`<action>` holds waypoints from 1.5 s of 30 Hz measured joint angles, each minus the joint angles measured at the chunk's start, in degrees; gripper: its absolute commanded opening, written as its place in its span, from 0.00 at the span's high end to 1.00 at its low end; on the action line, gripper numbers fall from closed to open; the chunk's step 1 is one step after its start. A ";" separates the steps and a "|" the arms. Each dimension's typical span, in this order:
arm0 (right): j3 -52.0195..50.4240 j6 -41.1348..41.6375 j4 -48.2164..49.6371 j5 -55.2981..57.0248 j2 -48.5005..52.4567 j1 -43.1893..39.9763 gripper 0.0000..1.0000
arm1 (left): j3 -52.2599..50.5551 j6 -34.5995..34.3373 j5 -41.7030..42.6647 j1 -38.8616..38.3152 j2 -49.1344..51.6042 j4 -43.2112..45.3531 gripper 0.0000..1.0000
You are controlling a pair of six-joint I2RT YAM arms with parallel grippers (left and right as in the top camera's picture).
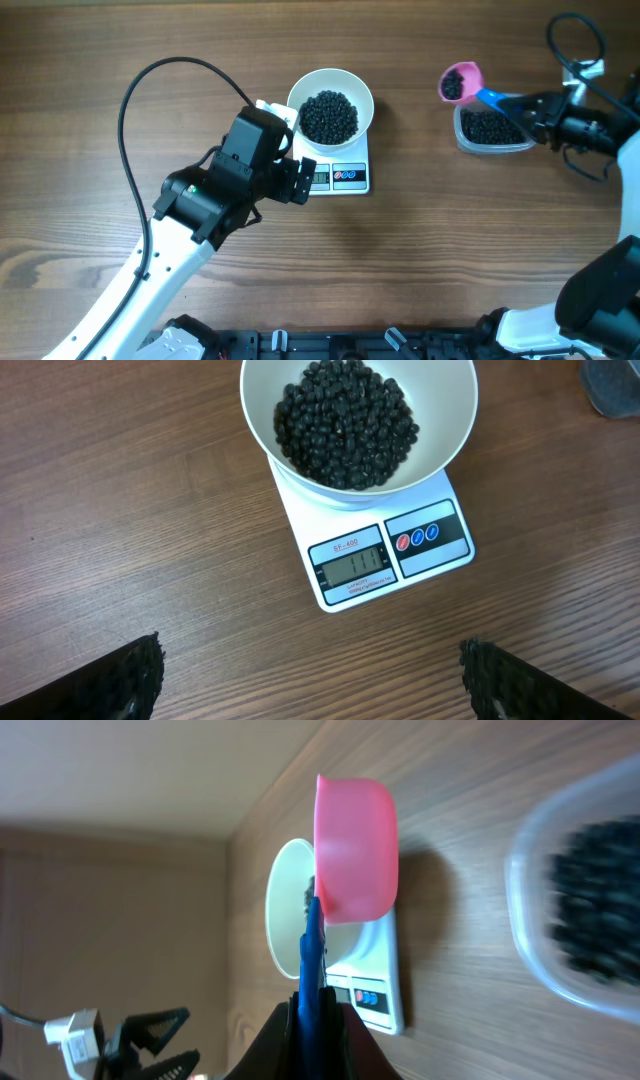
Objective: Scoop item into bowl and weigh 150g on scale
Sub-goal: 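Lift the filled scoop and carry it left over the bowl, then tilt the scoop with the right gripper to pour beans into bowl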
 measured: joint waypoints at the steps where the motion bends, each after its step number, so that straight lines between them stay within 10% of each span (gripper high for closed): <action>1: 0.00 0.44 0.94 -0.33 0.00 1.31 0.96 | 0.00 0.00 0.00 0.00 0.00 -0.02 0.00; 19: 0.00 1.88 16.85 5.16 0.00 24.55 0.96 | 0.00 0.00 0.00 0.00 0.00 0.00 0.00; 45: 0.00 -32.44 21.11 36.30 0.00 40.81 0.96 | 0.00 0.00 0.00 0.00 0.00 0.00 0.00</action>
